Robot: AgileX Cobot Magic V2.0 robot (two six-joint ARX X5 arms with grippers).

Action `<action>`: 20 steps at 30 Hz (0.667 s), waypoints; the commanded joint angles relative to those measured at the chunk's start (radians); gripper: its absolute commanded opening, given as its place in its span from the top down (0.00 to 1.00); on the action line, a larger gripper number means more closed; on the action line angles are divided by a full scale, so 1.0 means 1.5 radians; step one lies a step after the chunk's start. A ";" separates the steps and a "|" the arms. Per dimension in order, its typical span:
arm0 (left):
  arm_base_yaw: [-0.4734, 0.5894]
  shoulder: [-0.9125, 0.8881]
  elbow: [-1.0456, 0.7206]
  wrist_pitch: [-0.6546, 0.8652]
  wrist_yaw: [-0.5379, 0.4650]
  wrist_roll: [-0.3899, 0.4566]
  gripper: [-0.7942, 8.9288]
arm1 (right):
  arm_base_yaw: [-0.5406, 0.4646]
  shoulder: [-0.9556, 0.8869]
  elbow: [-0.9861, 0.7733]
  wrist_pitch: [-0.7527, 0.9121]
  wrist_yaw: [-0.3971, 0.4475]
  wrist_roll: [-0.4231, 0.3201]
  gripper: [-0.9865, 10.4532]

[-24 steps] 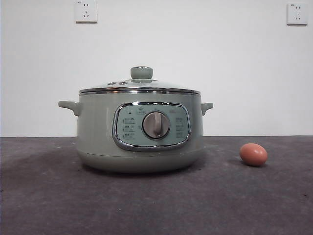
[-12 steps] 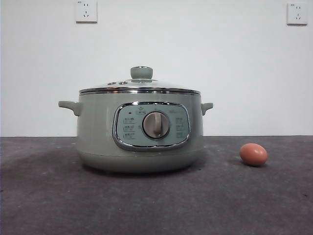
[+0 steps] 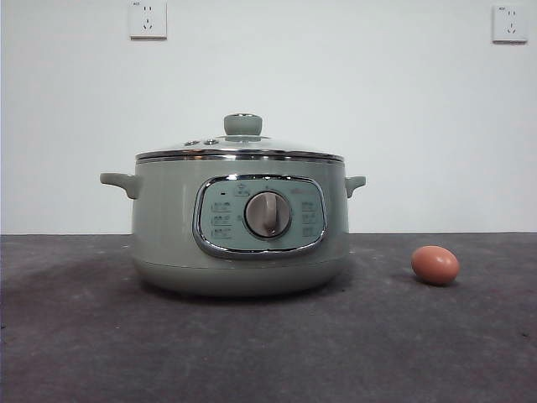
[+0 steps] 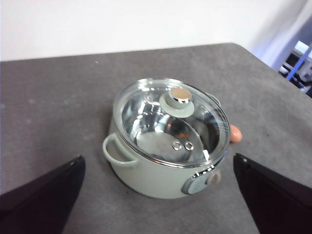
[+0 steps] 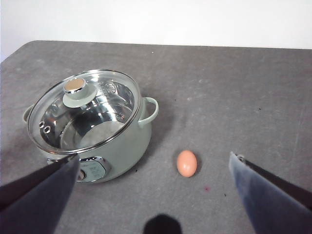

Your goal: Pick up the egg,open the lid,put the egg in the pot,close the lid

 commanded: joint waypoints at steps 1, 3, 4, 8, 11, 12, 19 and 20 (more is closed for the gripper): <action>-0.019 0.024 0.012 0.003 0.002 0.013 0.27 | 0.000 0.000 0.001 0.002 -0.001 -0.002 0.34; -0.036 0.050 0.027 0.004 0.002 0.014 0.27 | 0.000 0.000 0.001 0.001 -0.001 -0.002 0.34; -0.046 0.068 0.038 0.004 0.002 0.018 0.27 | 0.000 0.000 0.001 0.001 -0.001 -0.002 0.34; -0.094 0.145 0.091 0.013 -0.007 0.035 0.27 | 0.000 0.001 0.001 -0.006 -0.001 -0.003 0.34; -0.135 0.212 0.134 0.030 -0.027 0.050 0.27 | 0.000 0.007 0.001 -0.013 -0.001 -0.003 0.34; -0.146 0.234 0.148 0.035 -0.033 0.053 0.27 | 0.000 0.009 0.001 -0.015 -0.001 -0.003 0.34; -0.233 0.418 0.267 0.038 -0.096 0.090 0.27 | 0.000 0.026 0.001 -0.033 0.000 -0.003 0.34; -0.241 0.442 0.282 0.038 -0.106 0.096 0.27 | 0.000 0.030 0.001 -0.036 0.000 -0.003 0.34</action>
